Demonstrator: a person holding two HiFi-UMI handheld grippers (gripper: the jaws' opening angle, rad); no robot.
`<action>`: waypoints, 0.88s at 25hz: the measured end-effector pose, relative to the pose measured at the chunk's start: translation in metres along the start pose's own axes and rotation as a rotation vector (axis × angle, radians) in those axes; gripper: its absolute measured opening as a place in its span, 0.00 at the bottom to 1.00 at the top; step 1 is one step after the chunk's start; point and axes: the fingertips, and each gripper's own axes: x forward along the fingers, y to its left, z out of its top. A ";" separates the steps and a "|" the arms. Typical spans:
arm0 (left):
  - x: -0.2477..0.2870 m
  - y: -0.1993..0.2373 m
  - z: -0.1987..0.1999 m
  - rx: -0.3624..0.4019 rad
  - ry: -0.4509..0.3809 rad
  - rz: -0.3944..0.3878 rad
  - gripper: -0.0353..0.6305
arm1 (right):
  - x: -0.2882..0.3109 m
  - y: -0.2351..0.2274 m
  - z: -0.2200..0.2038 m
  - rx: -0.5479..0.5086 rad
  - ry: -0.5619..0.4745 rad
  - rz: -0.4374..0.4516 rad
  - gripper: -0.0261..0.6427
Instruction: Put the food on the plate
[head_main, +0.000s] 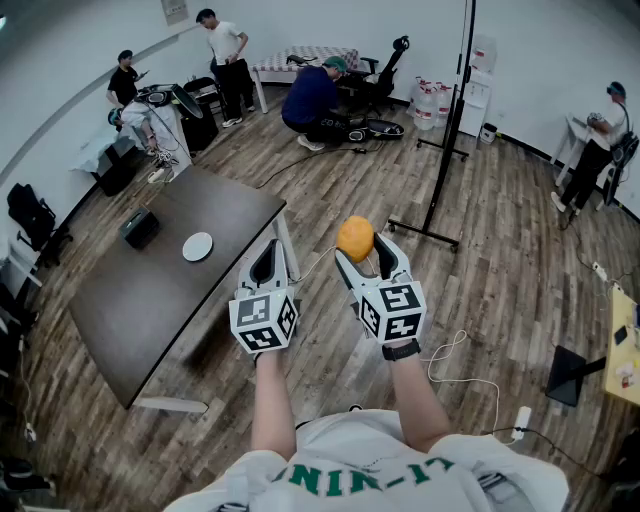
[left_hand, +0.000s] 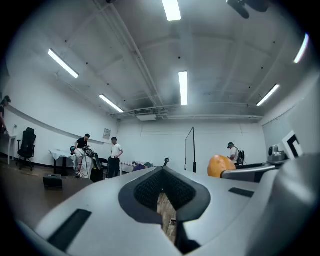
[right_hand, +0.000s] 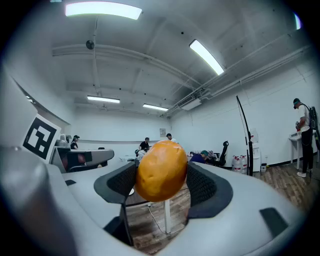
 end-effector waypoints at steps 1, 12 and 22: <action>0.001 -0.004 -0.002 -0.002 -0.001 -0.002 0.07 | -0.001 -0.005 -0.003 0.005 0.001 0.002 0.53; 0.003 -0.009 -0.038 -0.027 0.045 0.044 0.07 | 0.002 -0.014 -0.042 0.068 0.053 0.066 0.53; 0.058 0.043 -0.046 -0.020 0.050 0.065 0.07 | 0.087 -0.002 -0.041 0.068 0.052 0.119 0.53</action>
